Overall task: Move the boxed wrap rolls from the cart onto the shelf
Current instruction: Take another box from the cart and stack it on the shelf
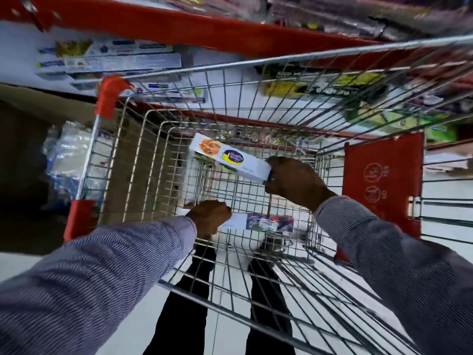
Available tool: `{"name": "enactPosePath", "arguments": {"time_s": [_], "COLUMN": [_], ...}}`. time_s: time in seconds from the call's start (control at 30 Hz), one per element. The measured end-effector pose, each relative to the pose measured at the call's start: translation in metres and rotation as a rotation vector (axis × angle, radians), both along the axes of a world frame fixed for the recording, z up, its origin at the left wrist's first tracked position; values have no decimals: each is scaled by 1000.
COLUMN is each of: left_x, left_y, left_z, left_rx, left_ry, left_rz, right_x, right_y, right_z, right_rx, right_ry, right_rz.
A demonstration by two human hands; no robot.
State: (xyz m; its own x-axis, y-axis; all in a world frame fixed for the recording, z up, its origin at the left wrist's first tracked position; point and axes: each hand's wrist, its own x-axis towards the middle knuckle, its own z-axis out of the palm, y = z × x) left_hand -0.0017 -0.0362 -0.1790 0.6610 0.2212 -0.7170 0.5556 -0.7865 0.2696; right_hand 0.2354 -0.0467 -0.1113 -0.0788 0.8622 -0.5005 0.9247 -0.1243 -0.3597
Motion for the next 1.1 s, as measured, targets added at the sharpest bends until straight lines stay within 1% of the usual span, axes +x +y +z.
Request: {"name": "enactPosePath", "arguments": {"time_s": [0.1, 0.17, 0.27, 0.33, 0.47, 0.53, 0.6, 0.7, 0.8, 0.9, 1.03, 1.1], "left_x": [3, 1, -10, -17, -25, -25, -22, -13, 2, 17, 33, 40], "left_y": [8, 16, 31, 44, 74, 84, 94, 110, 132, 149, 174, 186], "left_z": [18, 42, 94, 139, 248, 298, 341, 418, 483, 529, 577, 595], "left_rx": [-10, 16, 48, 97, 319, 424, 484, 571, 649, 692, 660, 620], "left_ry": [-32, -61, -109, -160, -271, -274, -311, -424, -482, -537, -612, -650], "left_rz": [55, 114, 215, 259, 292, 295, 289, 269, 235, 266, 310, 304], "right_x": [2, 3, 2, 3, 8, 11, 13, 19, 28, 41, 59, 66], "right_y": [3, 8, 19, 29, 54, 63, 73, 84, 97, 111, 132, 147], "right_z": [29, 54, 100, 137, 236, 286, 329, 403, 461, 498, 539, 554], "right_rx": [44, 87, 166, 210, 386, 457, 535, 664, 790, 826, 843, 852], "right_ry": [3, 24, 25, 14, 11, 4, -11, -49, -130, -153, -149, -223], "right_rz": [-4, -24, -21, -26, 0, 6, 18, 47, 83, 54, 36, 24]}}
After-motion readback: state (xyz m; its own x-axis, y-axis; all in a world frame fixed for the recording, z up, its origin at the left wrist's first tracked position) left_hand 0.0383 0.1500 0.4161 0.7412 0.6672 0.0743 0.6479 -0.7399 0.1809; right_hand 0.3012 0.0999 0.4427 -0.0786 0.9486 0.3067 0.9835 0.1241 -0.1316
